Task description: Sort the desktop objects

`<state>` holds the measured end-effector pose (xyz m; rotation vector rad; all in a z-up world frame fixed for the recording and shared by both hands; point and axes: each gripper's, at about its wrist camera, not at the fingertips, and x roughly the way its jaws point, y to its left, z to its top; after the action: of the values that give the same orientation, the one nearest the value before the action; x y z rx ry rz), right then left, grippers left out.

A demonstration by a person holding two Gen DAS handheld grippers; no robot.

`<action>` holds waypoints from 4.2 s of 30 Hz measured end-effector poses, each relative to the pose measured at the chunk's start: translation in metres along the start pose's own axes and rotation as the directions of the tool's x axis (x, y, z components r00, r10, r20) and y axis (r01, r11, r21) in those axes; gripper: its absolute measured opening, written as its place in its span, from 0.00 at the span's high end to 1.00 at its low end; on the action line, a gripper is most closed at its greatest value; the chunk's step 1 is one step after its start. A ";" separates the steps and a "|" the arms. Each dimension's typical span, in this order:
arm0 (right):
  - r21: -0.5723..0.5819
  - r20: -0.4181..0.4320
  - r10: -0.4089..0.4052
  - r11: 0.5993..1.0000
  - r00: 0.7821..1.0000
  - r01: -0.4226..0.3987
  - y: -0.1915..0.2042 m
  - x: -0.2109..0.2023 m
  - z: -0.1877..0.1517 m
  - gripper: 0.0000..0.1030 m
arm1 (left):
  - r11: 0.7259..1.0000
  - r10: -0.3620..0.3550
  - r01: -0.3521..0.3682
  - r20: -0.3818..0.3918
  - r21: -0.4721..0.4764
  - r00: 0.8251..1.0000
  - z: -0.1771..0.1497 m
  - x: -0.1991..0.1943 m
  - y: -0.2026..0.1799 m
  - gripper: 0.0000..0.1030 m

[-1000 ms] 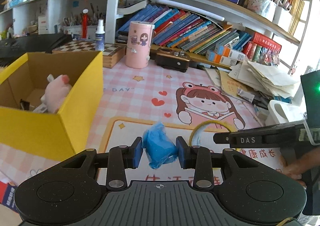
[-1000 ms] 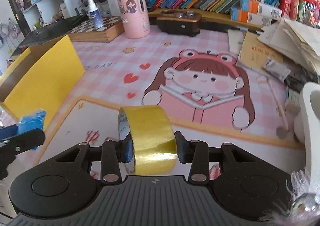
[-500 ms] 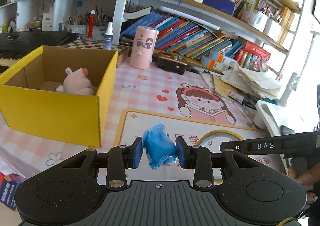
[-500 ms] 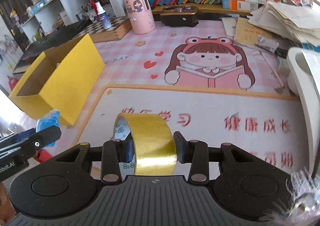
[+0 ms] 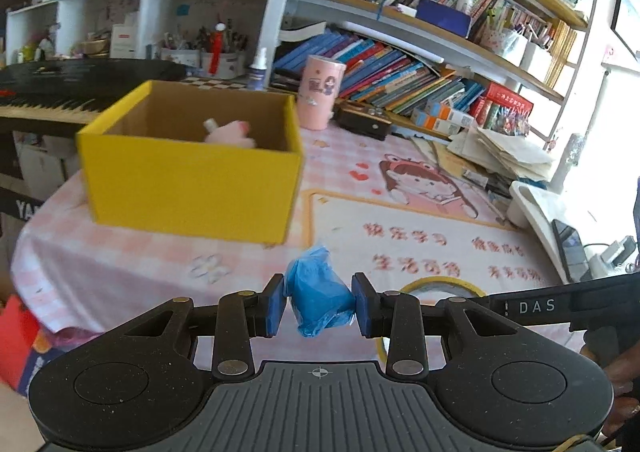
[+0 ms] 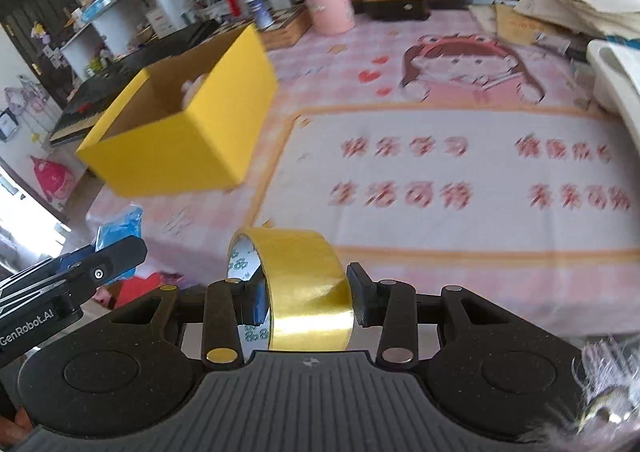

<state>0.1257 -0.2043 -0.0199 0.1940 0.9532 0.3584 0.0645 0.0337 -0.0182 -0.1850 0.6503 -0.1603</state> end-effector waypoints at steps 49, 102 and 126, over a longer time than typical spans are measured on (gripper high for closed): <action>-0.111 0.037 0.236 0.967 0.971 -0.231 0.144 0.008 0.022 0.65 | 0.990 0.132 -0.119 0.203 -0.076 0.970 0.046 -0.063 0.096 0.68; -0.605 0.135 0.039 0.794 0.990 0.051 0.155 0.174 0.153 0.37 | 0.924 0.369 -0.373 0.065 0.086 0.927 0.122 0.135 0.108 0.42; -0.177 0.537 -0.140 0.946 0.832 0.273 0.099 -0.018 0.043 0.36 | 0.967 0.207 -0.239 0.283 0.085 0.937 0.057 -0.027 0.044 0.24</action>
<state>0.1302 -0.1198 0.0493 -0.0469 0.3787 0.2005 0.0820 0.0886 0.0329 -0.0160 0.3813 0.0464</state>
